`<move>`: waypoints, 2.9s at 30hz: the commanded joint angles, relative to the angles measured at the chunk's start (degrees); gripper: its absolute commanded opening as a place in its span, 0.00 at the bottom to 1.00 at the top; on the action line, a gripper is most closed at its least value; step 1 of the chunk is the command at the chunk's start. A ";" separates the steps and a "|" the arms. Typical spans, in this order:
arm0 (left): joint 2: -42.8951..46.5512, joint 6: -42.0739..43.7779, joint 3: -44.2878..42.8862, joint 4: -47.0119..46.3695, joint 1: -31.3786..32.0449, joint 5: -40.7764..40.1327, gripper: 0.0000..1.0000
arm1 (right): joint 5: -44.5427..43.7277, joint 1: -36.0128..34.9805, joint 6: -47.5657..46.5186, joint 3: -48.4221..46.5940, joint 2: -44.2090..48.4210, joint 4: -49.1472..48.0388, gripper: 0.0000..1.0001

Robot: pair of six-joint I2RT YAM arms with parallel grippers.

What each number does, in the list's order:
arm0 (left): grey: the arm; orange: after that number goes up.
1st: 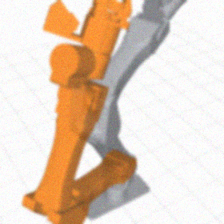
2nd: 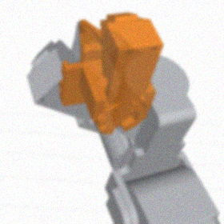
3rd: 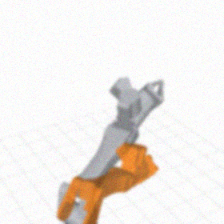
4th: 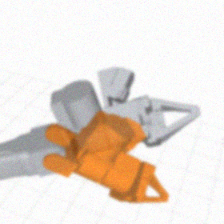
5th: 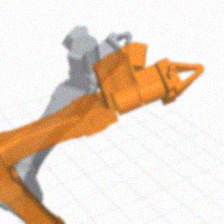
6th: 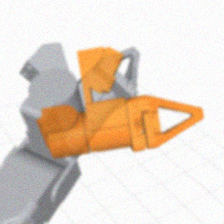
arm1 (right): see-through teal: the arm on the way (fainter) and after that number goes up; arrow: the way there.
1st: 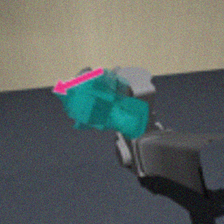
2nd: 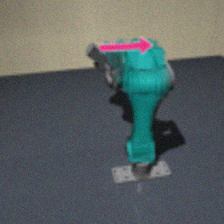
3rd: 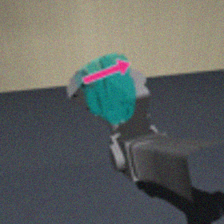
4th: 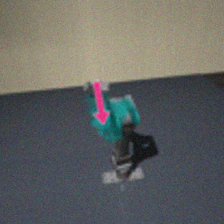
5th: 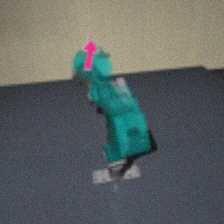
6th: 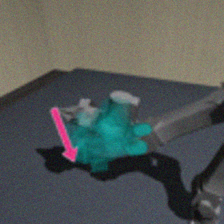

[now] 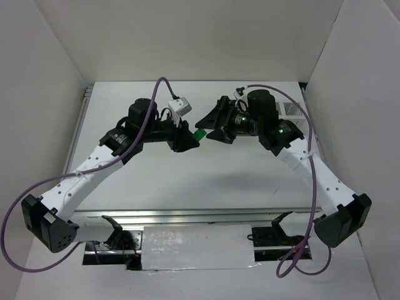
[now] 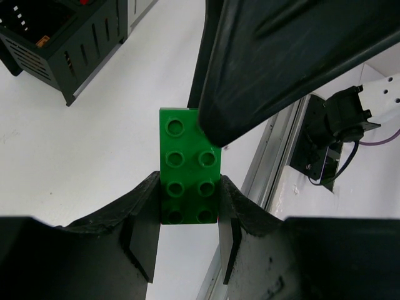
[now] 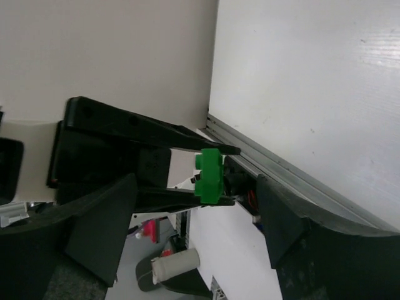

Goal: Sort the legos into containers by color

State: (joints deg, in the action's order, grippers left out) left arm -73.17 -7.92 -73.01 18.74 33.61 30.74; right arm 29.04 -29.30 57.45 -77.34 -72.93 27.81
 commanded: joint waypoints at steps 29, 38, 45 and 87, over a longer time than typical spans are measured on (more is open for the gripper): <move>1.89 -13.79 -0.64 14.46 0.76 -33.65 1.00 | -53.10 28.68 -20.62 -19.83 -20.61 15.06 0.00; 6.54 -14.05 3.57 19.13 -1.17 -34.96 0.99 | -53.03 31.85 -25.54 -44.47 -40.71 24.75 0.01; 8.21 -13.26 4.19 21.42 -2.66 -36.28 0.99 | -49.96 31.76 -24.76 -38.25 -38.35 20.45 0.07; 17.34 -16.25 -7.76 29.95 -16.55 -65.44 0.99 | -44.50 16.03 -35.74 0.51 39.51 41.69 1.00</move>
State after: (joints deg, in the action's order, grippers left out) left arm -60.20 -25.45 -82.70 49.52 17.30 -29.63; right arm -13.30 -12.67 21.56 -80.14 -37.30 62.39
